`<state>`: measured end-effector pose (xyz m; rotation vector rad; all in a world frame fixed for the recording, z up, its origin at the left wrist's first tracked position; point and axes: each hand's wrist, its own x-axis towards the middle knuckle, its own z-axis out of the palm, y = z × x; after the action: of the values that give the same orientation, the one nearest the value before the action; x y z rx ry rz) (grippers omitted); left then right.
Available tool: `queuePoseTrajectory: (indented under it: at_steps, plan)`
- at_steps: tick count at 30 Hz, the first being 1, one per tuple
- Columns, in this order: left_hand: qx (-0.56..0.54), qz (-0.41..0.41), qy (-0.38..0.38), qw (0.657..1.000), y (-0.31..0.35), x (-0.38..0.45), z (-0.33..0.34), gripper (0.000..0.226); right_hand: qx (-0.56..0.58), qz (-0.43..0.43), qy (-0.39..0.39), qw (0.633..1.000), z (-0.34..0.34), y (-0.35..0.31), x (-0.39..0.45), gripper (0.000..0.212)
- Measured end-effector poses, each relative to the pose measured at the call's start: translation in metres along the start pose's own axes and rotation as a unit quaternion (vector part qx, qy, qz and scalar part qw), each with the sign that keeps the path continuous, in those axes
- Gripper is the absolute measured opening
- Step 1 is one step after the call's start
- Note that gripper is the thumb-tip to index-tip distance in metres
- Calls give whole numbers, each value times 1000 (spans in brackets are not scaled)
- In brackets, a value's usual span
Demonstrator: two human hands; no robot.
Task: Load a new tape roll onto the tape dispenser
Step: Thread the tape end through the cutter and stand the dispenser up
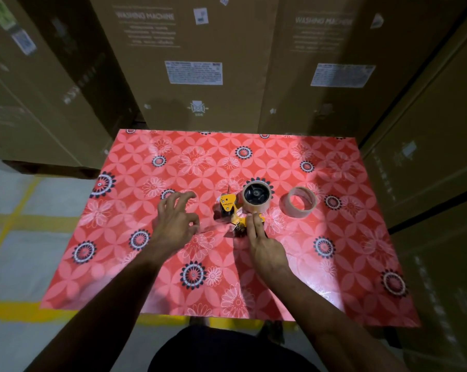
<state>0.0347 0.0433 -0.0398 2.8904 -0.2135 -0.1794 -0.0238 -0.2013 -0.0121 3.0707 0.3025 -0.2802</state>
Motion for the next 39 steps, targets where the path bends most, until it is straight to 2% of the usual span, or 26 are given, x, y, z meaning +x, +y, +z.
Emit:
queuePoseTrajectory:
  at_steps: [1,4,7,10,15,19,23,25,29,31,33,35,37,39]
  plan:
    - [13,3,-1,1000,1,1,0,8,10,4,2,1000,6,1,2,88]
    - [25,-3,16,1000,3,1,1,4,-15,4,-21,1000,13,-3,8,71]
    - [16,1,22,1000,1,-2,4,4,-47,-1,-13,999,18,-12,17,69]
    - [16,7,24,1000,-1,-5,4,5,-7,-11,2,1000,28,-16,25,68]
    - [28,20,3,999,-5,-2,3,4,50,-21,105,993,13,-13,37,43]
    - [14,22,8,1000,-4,0,0,4,52,2,140,989,5,-21,44,47]
    - [8,38,22,999,-5,1,-2,5,49,50,113,991,16,-25,56,47]
    - [14,42,23,999,-5,2,-3,5,51,51,106,992,15,-26,56,36]
    - [-1,35,3,999,-10,1,-3,9,155,44,90,983,15,-17,58,29]
    - [6,46,-5,999,-14,-1,-5,8,299,58,95,948,5,-7,56,26]
    - [12,49,11,999,-19,-4,-8,7,437,76,117,888,-4,11,53,18]
    - [16,42,45,998,-24,-7,-10,6,508,120,134,843,1,34,48,12]
    - [12,16,72,997,-25,-13,-9,6,572,181,107,793,14,60,42,7]
    - [5,-4,91,996,-22,-21,-6,7,622,234,22,747,24,75,35,18]
